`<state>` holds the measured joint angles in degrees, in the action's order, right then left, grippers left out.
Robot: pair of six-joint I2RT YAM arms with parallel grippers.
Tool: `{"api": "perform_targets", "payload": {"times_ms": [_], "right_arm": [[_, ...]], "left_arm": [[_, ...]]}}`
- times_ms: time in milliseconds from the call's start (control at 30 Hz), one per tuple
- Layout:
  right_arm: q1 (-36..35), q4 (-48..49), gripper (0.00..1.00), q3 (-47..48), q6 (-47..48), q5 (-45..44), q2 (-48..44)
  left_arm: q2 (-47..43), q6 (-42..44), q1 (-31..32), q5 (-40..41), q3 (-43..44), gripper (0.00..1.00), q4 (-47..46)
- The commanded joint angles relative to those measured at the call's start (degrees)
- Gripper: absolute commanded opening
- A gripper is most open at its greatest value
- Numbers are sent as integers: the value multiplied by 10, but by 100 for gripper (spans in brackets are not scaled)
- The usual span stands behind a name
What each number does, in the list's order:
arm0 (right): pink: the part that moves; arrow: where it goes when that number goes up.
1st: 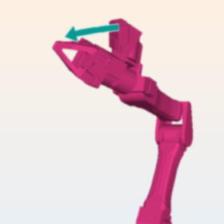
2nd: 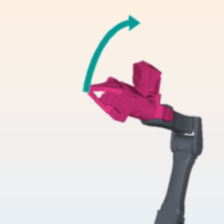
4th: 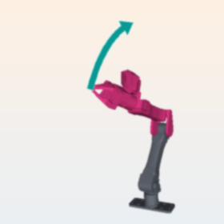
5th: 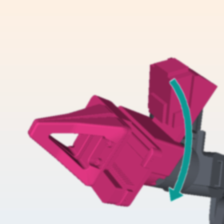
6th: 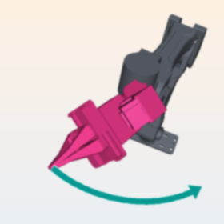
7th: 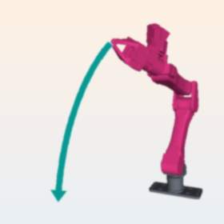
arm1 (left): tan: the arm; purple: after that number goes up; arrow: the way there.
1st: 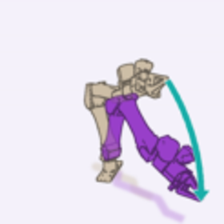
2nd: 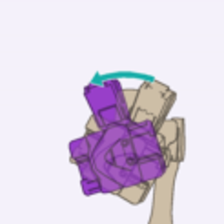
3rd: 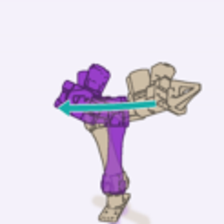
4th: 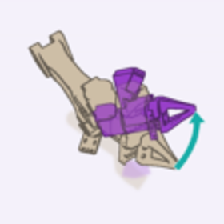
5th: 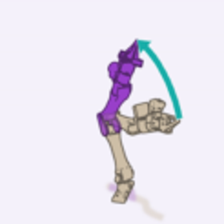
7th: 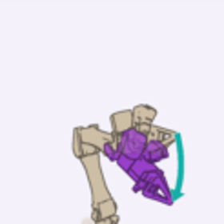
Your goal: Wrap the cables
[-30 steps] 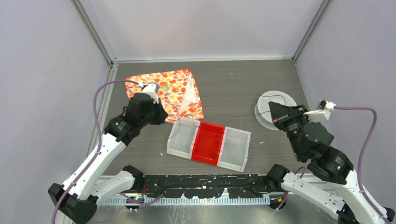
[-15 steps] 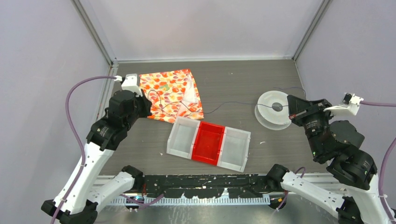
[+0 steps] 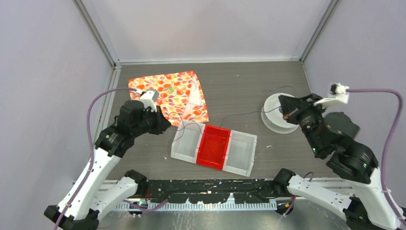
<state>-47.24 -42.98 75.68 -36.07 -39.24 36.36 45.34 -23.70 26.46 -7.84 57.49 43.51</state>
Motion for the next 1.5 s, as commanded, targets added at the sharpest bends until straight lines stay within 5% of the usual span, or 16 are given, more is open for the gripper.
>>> {"api": "perform_targets", "payload": {"times_ms": [0, 33, 133, 333, 567, 833, 1267, 1467], "right_arm": [[-1, -9, 1, 26, -6, 56, 90], [-1, -16, 1, 32, -10, 60, 104], [-1, -12, 0, 31, -10, 73, 124], [-1, 44, 1, -17, -6, 117, 91], [-1, -56, 1, 50, -142, 61, 152], [-1, -219, 1, 135, -330, 20, 241], [-1, -156, 1, 95, -382, 70, 253], [-1, -152, 1, 83, -391, 78, 248]], "left_arm": [[65, -34, -1, 2, 28, 3, -73], [92, -31, -1, 2, 54, 5, -70], [162, -7, -1, -13, 135, 40, -33], [165, 12, -1, -6, 201, 58, -70], [211, 5, 53, -202, 237, 65, -133], [252, 28, 211, -166, 210, 69, -263], [300, 57, 272, -136, 132, 63, -495], [336, 61, 274, -154, 147, 63, -520]]}}
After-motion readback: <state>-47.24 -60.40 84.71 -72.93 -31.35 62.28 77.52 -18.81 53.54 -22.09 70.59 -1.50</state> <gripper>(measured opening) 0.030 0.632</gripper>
